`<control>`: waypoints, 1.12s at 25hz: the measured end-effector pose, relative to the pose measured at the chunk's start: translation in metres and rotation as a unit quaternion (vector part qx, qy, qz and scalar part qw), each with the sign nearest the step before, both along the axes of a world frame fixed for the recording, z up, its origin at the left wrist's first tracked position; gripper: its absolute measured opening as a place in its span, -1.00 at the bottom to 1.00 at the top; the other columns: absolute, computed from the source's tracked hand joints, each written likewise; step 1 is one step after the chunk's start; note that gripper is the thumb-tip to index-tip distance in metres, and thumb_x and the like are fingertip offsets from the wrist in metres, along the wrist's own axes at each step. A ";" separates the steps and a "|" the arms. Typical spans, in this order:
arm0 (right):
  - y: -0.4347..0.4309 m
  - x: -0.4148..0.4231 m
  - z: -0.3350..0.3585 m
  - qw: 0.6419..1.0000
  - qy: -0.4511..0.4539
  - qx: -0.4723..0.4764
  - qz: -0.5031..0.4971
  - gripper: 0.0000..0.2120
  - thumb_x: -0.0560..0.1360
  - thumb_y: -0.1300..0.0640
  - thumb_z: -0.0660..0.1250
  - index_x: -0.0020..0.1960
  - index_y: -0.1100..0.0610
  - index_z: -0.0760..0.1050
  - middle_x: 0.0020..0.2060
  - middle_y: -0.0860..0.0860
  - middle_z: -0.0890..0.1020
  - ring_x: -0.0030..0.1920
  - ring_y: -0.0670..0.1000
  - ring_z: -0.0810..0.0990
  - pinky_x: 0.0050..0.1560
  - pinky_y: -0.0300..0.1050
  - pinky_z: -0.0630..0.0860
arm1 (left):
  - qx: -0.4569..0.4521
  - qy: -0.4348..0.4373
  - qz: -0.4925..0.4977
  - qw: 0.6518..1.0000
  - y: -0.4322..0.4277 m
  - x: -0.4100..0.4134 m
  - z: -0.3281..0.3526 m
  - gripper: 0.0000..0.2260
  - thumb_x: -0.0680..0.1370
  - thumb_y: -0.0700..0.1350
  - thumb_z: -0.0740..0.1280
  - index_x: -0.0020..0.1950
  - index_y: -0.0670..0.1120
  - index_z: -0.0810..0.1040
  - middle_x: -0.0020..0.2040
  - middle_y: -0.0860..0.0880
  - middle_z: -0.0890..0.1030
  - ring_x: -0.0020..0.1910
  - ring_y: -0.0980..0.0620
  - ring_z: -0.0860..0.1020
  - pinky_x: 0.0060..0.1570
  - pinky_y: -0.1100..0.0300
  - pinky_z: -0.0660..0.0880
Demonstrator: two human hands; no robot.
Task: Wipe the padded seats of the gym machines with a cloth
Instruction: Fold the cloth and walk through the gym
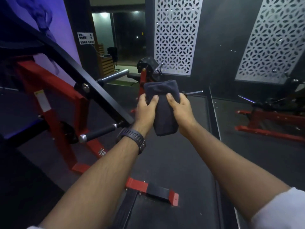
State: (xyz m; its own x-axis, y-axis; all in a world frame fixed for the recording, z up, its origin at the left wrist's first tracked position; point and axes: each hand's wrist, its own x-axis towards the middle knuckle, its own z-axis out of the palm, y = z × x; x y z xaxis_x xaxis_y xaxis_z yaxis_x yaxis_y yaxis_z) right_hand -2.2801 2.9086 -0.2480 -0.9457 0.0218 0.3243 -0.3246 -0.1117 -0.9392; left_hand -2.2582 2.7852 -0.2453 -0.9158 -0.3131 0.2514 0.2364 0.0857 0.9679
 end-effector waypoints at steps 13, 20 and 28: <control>0.116 -0.331 0.014 0.991 -0.076 -0.031 0.104 -0.74 0.68 0.01 0.24 0.29 0.11 0.50 0.18 0.07 0.68 0.18 0.07 0.66 0.23 0.15 0.59 | -0.020 0.013 0.069 0.997 0.113 -0.332 0.004 -0.69 0.53 0.20 0.34 0.03 -0.02 0.58 -0.04 0.00 0.68 0.00 -0.02 0.65 0.09 -0.13 0.59; 0.133 -0.494 0.007 0.989 -0.065 -0.032 0.127 -0.72 0.66 0.08 0.29 0.31 0.18 0.50 0.18 0.09 0.67 0.19 0.05 0.66 0.22 0.05 0.59 | -0.063 0.050 0.129 0.988 0.126 -0.497 0.003 -0.83 0.64 0.09 0.31 -0.03 0.02 0.54 -0.07 -0.01 0.66 -0.01 -0.05 0.63 0.07 -0.12 0.58; 0.096 -0.737 0.034 0.988 -0.016 0.006 0.151 -0.73 0.63 0.08 0.33 0.26 0.21 0.54 0.12 0.11 0.69 0.14 0.06 0.68 0.16 0.05 0.63 | -0.063 0.058 0.186 0.979 0.091 -0.718 0.030 -0.79 0.64 0.09 0.30 0.03 -0.03 0.58 -0.04 -0.02 0.66 -0.01 -0.03 0.63 0.05 -0.07 0.59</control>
